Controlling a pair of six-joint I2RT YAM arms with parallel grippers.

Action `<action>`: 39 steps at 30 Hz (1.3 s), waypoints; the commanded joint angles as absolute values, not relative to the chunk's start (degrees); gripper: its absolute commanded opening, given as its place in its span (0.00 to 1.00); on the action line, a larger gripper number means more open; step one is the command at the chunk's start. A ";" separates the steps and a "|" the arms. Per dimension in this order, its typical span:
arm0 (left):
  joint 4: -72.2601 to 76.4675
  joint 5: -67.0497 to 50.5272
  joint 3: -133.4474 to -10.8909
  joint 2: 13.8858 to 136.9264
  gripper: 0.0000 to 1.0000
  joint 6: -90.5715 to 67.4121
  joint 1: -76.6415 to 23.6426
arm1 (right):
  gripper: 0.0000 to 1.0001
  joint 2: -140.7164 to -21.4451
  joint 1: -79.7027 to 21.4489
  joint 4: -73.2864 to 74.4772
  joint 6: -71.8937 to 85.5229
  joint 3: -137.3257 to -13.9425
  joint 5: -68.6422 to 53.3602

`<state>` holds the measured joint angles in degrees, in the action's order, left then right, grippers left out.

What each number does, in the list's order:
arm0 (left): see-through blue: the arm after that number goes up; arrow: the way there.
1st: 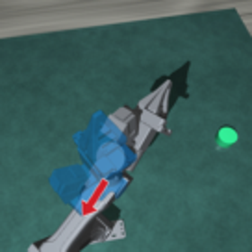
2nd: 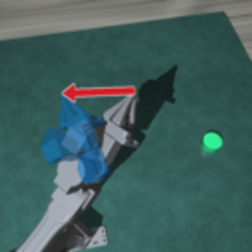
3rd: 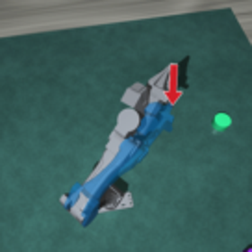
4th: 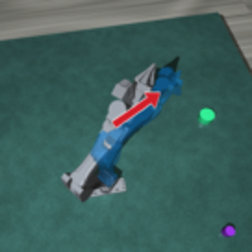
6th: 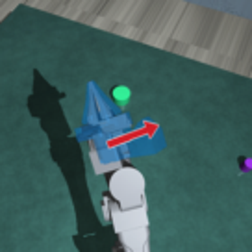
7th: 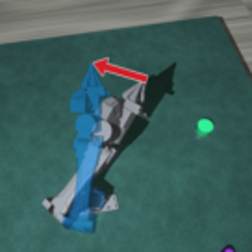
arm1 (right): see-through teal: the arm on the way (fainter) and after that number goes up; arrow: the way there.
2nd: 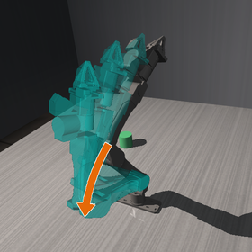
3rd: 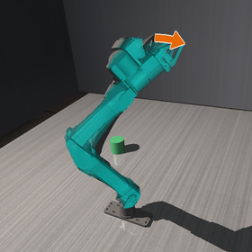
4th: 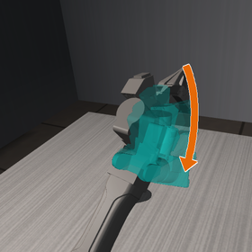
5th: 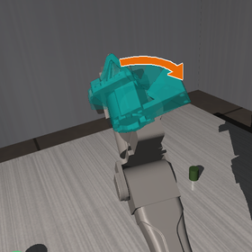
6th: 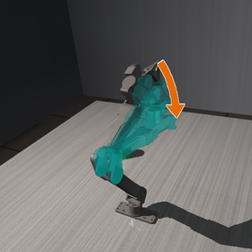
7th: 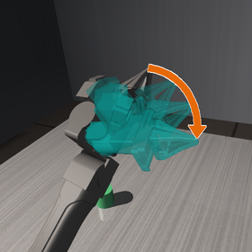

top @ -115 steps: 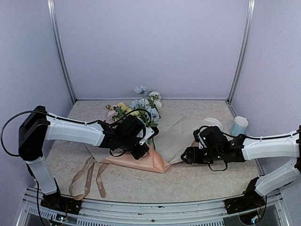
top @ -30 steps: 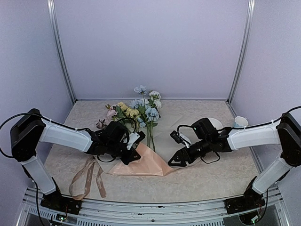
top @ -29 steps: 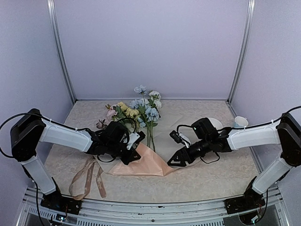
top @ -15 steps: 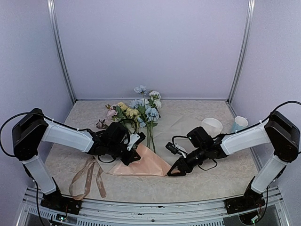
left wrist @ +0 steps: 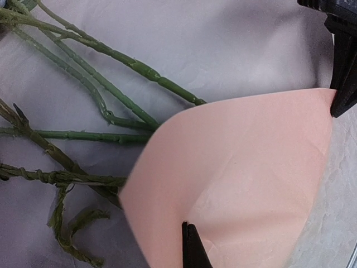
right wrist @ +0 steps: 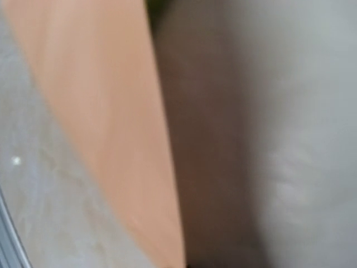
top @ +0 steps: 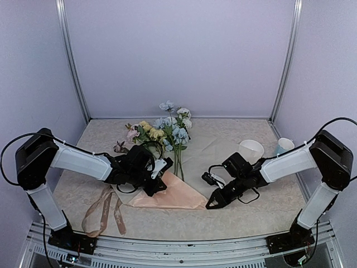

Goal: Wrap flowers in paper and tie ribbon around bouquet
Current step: Press the fold line on the 1/4-folded wrapping paper.

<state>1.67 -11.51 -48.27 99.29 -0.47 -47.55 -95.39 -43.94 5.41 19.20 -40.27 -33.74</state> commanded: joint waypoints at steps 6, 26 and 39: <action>0.11 -5.51 -49.66 98.93 0.14 -0.42 -47.15 | 0.02 -99.51 -42.54 16.32 21.07 -45.62 -29.30; -13.57 5.67 -55.85 83.43 0.40 -10.17 -60.58 | 0.00 -101.12 -42.54 17.69 22.89 -46.33 -28.51; -24.85 -0.01 -69.59 109.48 0.25 -10.86 -65.27 | 0.00 -100.91 -42.54 15.30 23.04 -44.99 -28.86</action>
<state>-18.61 1.19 -67.68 107.94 -9.04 -66.78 -99.07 -42.94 14.33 22.87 -46.81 -33.15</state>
